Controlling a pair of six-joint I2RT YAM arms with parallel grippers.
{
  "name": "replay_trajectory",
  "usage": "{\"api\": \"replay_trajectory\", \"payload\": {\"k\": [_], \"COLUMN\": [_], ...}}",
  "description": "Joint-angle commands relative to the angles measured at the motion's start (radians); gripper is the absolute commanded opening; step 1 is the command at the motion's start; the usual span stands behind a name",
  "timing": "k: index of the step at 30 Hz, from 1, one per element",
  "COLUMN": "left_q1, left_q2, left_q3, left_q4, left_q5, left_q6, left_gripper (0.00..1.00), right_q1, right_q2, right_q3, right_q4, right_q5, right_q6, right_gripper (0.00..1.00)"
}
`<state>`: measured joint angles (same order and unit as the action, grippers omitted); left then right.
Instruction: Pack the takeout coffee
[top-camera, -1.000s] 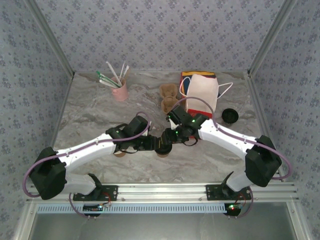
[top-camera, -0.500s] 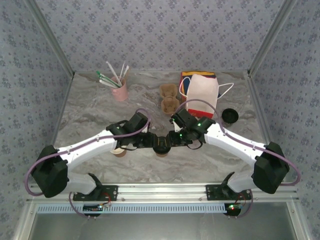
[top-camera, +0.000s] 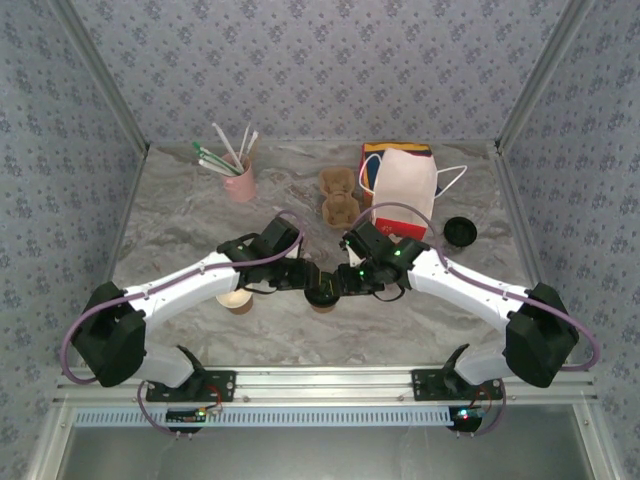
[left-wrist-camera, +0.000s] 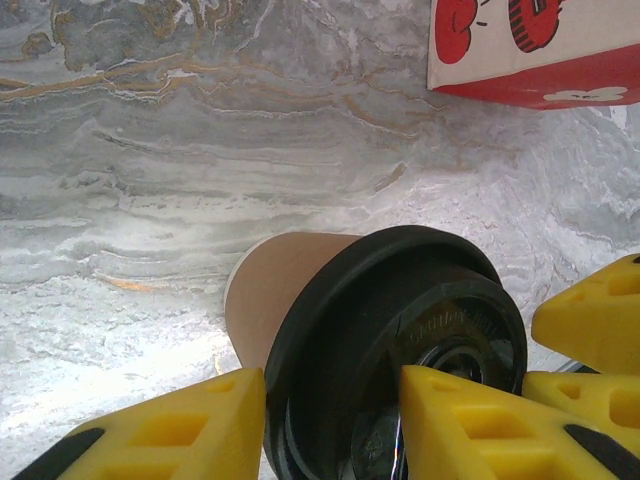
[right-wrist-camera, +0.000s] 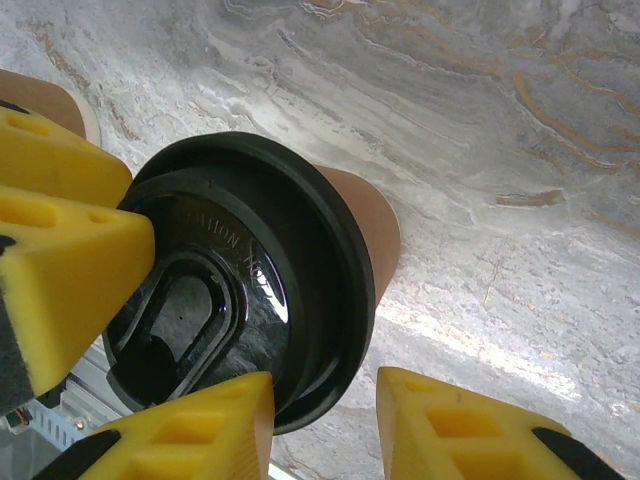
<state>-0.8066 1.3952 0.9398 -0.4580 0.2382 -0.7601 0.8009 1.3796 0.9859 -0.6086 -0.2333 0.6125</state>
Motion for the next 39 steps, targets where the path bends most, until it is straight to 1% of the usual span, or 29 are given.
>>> {"api": "replay_trajectory", "payload": {"k": [1,4,11,19,23,39], "left_q1": [0.003,0.003,0.003,0.003,0.001,-0.007], "left_q2": [-0.032,-0.052,-0.074,-0.053,-0.041,0.009], "left_q3": [0.021,0.011,-0.02,-0.042,-0.057,-0.105], "left_q4": [-0.029,-0.036,-0.041,-0.041,-0.035,-0.042], "left_q5": [0.009,0.007,0.012,0.024,0.027,0.029], "left_q6": [0.012,0.006,-0.003,-0.003,-0.007,-0.002], "left_gripper": [0.4,0.4,0.38,0.37,0.32,0.31], "right_q1": [-0.007,-0.024,-0.051,-0.06,-0.059,-0.058], "right_q2": [-0.009,-0.001,0.038,0.077,0.084,0.094], "right_q3": [0.02,0.026,0.05,0.06,0.037,-0.077], "right_q4": [0.003,0.038,0.057,0.066,0.073,0.084], "right_q5": [-0.014,-0.02,-0.046,-0.064,-0.066,-0.065], "right_q6": [0.008,0.007,0.003,-0.01,-0.009,-0.001], "right_gripper": [0.34,0.33,0.32,0.31,0.3,0.29]}}
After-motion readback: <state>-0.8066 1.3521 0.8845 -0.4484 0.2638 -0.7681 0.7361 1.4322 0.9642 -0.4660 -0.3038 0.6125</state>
